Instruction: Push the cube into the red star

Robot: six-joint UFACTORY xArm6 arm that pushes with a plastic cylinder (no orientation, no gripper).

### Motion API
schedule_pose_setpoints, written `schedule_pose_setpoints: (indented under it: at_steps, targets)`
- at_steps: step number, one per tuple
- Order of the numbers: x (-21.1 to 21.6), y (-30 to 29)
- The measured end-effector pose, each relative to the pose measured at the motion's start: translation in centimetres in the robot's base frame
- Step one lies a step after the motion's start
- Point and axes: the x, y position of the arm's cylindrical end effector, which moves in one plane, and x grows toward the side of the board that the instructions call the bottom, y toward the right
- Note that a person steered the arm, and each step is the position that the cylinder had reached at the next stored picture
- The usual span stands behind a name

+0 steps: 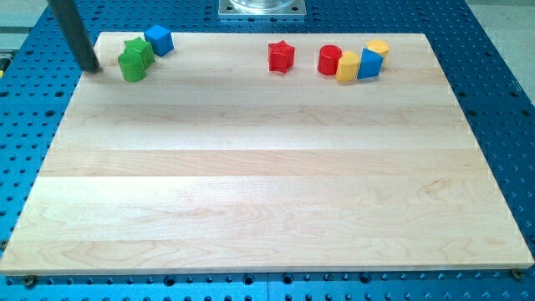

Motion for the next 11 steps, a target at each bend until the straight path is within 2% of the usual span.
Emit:
schedule_pose_setpoints:
  at_steps: [1, 2, 3, 4, 5, 6, 7, 8, 9, 10, 11]
  targets:
    - [1.2, 2.7]
    - [5.8, 12.0]
    - [5.2, 1.6]
    - [0.2, -2.0]
    - [-4.9, -0.2]
    - [-5.3, 5.0]
    - [-3.3, 15.1]
    - [2.1, 24.3]
    - [2.4, 21.0]
    - [1.0, 23.9]
    - [1.0, 29.8]
